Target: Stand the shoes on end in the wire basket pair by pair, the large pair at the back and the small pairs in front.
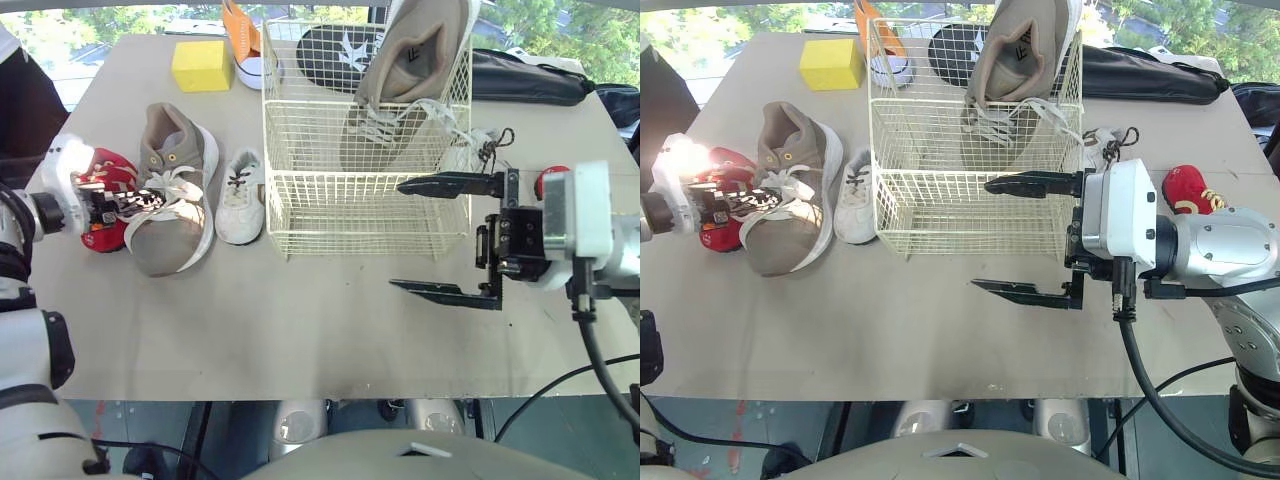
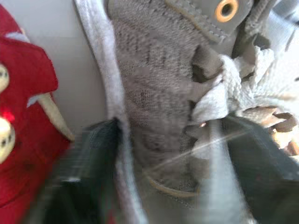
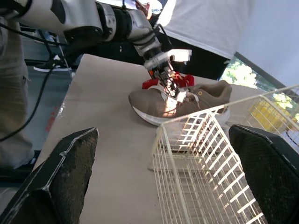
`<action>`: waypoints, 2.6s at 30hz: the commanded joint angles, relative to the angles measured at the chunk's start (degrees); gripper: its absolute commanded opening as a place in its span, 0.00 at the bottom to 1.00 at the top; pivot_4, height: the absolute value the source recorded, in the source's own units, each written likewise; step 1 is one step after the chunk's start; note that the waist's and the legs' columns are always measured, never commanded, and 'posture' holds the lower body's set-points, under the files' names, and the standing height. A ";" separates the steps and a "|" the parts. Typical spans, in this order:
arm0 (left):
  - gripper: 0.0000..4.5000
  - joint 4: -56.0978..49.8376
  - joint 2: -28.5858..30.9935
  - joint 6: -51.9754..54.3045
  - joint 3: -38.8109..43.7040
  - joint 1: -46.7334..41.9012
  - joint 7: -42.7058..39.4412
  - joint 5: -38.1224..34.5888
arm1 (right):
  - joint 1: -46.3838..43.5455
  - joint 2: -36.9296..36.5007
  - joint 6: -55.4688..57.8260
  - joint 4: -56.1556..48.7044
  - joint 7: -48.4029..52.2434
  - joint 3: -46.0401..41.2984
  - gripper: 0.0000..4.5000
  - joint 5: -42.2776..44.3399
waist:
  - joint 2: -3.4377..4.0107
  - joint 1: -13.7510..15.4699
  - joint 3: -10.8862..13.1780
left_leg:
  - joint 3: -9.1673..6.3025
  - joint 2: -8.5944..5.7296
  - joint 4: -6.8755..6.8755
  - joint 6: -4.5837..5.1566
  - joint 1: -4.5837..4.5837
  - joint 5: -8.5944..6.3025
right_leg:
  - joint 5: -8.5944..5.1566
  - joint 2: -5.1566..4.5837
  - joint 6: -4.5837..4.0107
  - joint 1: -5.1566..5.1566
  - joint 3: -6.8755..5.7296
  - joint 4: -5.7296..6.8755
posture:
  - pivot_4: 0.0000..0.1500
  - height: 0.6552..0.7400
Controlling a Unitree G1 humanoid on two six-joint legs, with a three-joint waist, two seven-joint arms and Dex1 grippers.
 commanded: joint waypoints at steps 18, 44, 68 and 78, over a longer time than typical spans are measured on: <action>0.12 -35.26 -1.16 31.40 36.35 9.06 8.58 -16.65 | -0.30 -2.10 -2.43 5.31 -0.42 -0.14 1.00 1.44 | -0.56 -0.79 0.16 | -0.07 -0.07 0.23 0.41 -0.16 -0.23 | -0.04 -0.38 0.16 0.04 -0.16 -0.02 | 1.00 1.00; 0.12 -61.61 -46.76 -39.33 7.77 -5.47 60.13 14.12 | 2.76 4.42 -3.81 4.05 -17.32 -8.31 1.00 -4.23 | -0.08 0.00 0.29 | -0.44 -0.25 0.41 0.12 0.05 -0.05 | -0.02 -0.29 0.18 0.50 -0.45 0.01 | 1.00 1.00; 0.57 -58.63 -47.47 -45.11 5.00 16.97 54.66 8.42 | 9.97 2.65 -1.71 -1.59 -24.44 -11.96 1.00 -2.73 | 0.65 -0.09 -0.16 | -0.57 -0.20 0.45 0.25 0.12 -0.08 | 0.00 -0.34 0.22 0.60 -0.49 0.02 | 1.00 1.00; 0.99 -78.12 -37.73 -22.93 10.89 28.10 47.14 -6.27 | 11.26 2.57 -1.66 1.03 -24.71 -11.50 1.00 -4.20 | 0.70 -0.05 -0.15 | -0.67 -0.16 0.46 0.25 0.27 -0.08 | -0.02 -0.28 0.21 0.76 -0.48 0.04 | 1.00 1.00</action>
